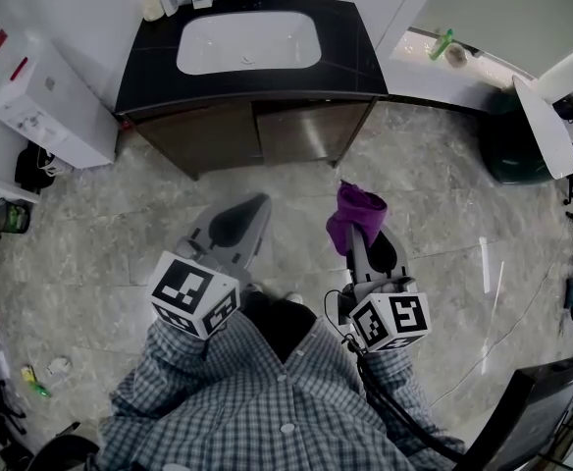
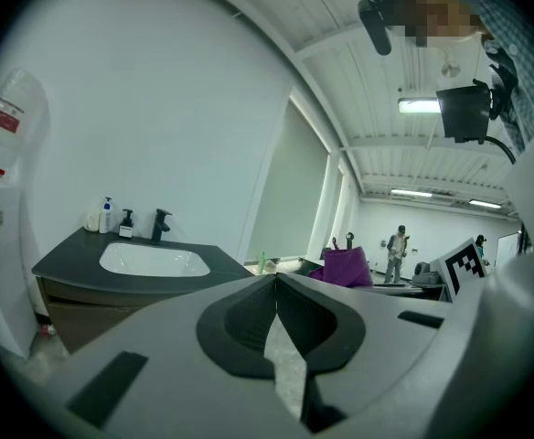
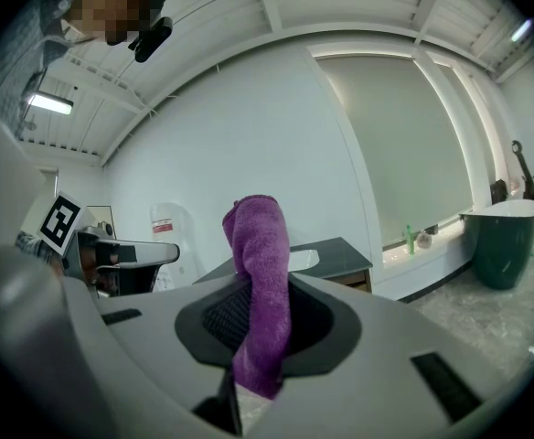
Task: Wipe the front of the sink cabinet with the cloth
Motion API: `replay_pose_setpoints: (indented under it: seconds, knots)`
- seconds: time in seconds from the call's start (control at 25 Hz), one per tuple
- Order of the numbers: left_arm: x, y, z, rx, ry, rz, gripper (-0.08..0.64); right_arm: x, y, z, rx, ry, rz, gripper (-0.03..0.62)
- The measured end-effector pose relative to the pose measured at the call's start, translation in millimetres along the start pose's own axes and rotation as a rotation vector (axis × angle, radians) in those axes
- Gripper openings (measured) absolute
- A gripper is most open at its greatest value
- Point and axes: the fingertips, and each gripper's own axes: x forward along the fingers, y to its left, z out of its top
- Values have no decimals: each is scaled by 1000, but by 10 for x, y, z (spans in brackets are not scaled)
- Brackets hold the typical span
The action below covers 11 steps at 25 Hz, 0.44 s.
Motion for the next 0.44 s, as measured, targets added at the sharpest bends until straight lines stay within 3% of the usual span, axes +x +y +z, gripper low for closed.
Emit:
replay_pose_setpoints:
  seconds: [0.44]
  knots:
    - [10,-8,6,-2,-1,-10,11,1,1,7,-2,4,-1,77]
